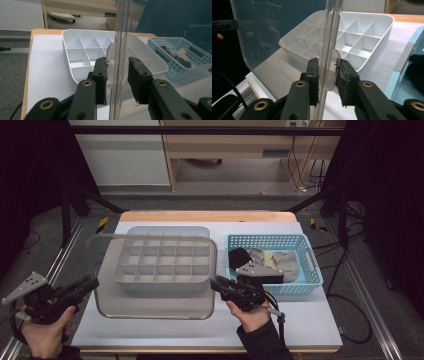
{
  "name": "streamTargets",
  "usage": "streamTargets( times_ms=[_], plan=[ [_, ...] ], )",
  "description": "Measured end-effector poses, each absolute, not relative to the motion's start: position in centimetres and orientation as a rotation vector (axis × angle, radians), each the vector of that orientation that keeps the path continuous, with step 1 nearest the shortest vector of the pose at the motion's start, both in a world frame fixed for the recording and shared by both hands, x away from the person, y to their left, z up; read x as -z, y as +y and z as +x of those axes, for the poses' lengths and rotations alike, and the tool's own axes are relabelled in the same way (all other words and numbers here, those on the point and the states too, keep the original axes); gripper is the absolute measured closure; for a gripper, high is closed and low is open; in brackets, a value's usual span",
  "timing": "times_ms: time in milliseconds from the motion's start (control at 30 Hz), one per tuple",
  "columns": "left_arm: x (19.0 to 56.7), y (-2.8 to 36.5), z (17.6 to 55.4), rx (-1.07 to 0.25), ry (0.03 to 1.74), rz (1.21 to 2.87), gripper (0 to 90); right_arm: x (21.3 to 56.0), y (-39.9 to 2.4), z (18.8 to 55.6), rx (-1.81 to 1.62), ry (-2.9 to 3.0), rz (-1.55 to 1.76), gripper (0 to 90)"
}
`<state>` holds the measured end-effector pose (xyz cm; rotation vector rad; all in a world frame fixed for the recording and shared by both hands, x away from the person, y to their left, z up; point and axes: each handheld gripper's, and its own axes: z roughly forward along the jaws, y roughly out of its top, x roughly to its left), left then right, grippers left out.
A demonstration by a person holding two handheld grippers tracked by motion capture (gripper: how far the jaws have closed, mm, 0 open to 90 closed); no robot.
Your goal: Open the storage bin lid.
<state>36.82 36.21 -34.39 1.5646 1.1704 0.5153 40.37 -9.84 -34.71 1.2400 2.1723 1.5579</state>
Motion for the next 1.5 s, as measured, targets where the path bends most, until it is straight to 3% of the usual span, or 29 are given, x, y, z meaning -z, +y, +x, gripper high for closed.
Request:
streamTargets(
  times_ms=[633,1500],
  plan=[
    [38.8,35.6,33.8,-0.424,1.231,1.608,67.6,37.5,-10.8,37.4,-1.522,2.239,1.256,73.6],
    [43.7,35.6,32.2,-0.358,1.354,1.669,66.9,43.3,-9.9,36.5,-1.381,2.383,1.374,72.3]
  ],
)
